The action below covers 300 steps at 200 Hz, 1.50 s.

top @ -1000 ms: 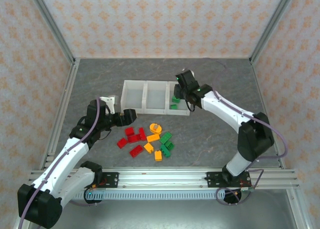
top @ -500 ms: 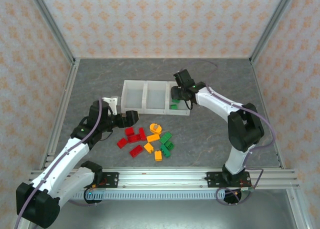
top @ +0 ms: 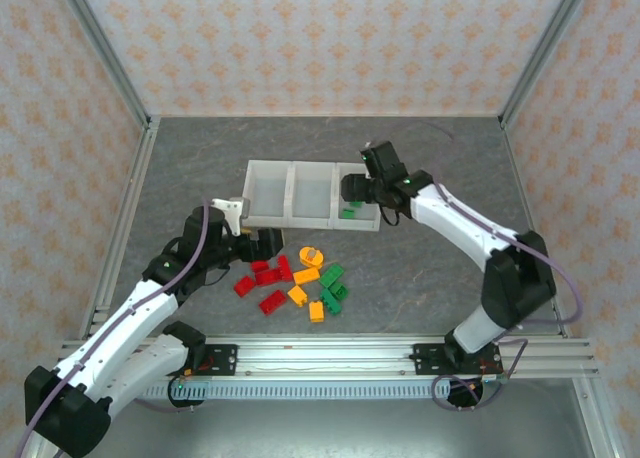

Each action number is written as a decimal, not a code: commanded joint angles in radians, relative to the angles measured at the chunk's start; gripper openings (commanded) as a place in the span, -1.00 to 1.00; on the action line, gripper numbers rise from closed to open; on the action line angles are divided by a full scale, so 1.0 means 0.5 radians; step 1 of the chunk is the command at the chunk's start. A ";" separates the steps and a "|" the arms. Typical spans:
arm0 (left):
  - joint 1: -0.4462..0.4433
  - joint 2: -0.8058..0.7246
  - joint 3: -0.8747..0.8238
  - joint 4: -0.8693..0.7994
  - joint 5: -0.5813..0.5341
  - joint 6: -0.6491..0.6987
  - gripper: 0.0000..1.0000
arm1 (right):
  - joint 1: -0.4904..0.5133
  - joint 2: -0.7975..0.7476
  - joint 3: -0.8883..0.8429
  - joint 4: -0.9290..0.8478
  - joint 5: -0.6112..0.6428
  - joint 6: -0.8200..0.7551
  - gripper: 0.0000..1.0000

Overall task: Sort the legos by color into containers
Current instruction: Place the lego in the container, then pick up the lego from the center of the table.

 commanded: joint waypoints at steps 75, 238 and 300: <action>-0.010 -0.325 0.118 -0.218 -0.372 -0.102 0.99 | 0.399 -0.206 -0.300 -0.107 -0.424 -0.114 0.73; -0.008 -0.779 0.307 -0.743 -0.345 -0.015 0.98 | 0.711 0.787 0.299 -0.293 -0.138 -0.351 0.72; -0.008 -0.531 0.298 -0.779 0.018 0.121 0.98 | 0.742 0.969 0.358 -0.318 -0.030 -0.349 0.47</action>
